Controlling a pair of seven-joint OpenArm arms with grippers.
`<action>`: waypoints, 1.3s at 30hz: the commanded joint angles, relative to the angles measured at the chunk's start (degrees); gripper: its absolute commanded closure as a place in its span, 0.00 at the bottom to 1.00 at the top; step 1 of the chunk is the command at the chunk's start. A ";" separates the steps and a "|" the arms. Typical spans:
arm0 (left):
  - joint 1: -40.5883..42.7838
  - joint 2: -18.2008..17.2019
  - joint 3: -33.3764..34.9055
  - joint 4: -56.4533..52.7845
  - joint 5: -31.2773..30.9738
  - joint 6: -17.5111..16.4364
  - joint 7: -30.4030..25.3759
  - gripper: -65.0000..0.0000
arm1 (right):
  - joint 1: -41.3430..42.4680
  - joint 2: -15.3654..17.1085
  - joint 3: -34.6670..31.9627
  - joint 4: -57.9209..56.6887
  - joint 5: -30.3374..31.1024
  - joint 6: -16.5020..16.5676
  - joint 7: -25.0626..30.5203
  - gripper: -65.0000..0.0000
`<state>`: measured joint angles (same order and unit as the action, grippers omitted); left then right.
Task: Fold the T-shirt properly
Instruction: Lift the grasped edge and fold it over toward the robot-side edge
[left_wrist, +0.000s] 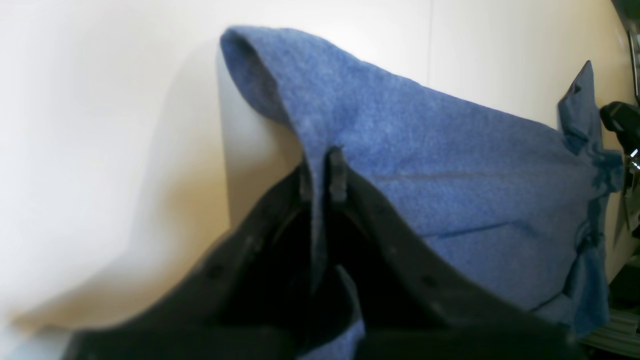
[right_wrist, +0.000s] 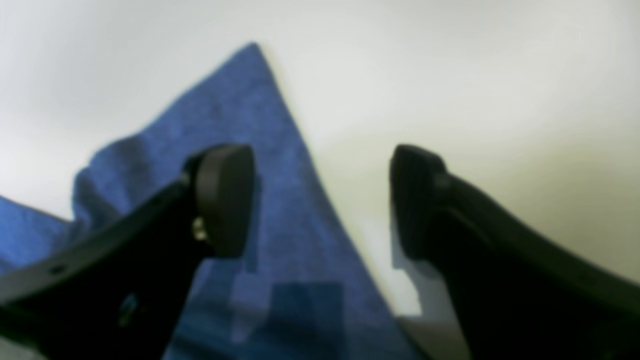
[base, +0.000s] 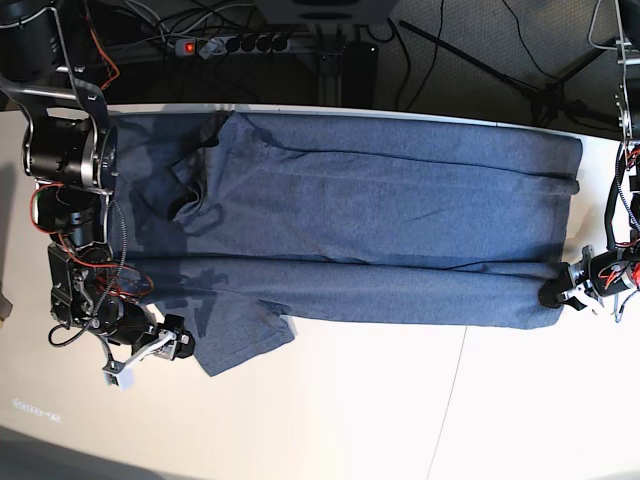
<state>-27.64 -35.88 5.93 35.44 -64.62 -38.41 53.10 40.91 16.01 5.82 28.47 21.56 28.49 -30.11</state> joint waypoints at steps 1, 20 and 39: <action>-1.57 -1.27 -0.28 0.74 -1.01 -1.59 -0.81 1.00 | 1.42 -0.33 0.00 0.26 -0.26 4.35 -0.98 0.33; -1.57 -1.29 -0.28 0.76 -1.29 -1.59 -0.83 1.00 | 1.42 -7.15 -0.02 0.28 -14.19 4.35 1.31 0.85; -1.55 -1.29 -0.28 0.92 1.33 -1.59 -4.44 1.00 | -6.01 -3.37 -9.75 21.84 -17.05 4.96 5.88 1.00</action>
<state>-27.59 -35.90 5.93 35.53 -62.50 -38.46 49.60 33.23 12.12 -4.25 49.36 3.77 28.58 -25.34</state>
